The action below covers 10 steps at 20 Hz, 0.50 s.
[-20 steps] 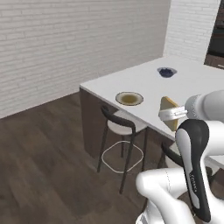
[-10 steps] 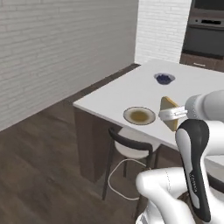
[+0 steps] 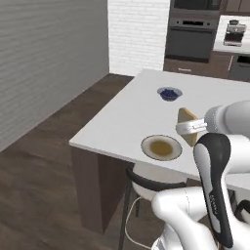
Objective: Start the toaster. Once the lever pops up, take the bread to the plate on the dining counter.
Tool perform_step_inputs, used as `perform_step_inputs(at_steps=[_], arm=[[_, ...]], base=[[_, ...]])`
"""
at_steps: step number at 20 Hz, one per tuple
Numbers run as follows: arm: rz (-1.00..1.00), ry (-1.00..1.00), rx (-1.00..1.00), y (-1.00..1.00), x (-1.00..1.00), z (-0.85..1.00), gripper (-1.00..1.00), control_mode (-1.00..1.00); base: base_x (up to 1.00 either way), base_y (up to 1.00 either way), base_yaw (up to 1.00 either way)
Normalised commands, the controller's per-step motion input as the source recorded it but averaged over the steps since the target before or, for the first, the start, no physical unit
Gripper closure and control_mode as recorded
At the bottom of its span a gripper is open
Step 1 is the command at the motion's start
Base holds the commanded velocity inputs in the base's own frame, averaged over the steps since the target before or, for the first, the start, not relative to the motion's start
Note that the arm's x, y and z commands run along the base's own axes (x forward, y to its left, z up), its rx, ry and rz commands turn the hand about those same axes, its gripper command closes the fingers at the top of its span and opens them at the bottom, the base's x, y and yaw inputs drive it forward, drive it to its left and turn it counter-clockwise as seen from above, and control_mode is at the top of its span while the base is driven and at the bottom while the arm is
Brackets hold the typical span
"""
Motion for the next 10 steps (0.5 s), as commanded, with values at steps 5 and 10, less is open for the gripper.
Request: perform_step_inputs(at_steps=[5, 10], arm=[[0.0, 0.0, 0.0, 0.0, 0.0, 0.0, 1.0, 1.0], [0.0, 0.0, 0.0, 0.0, 0.0, 0.0, 1.0, 1.0]], base=[[0.61, 0.01, -0.53], [0.55, 0.18, -0.61]])
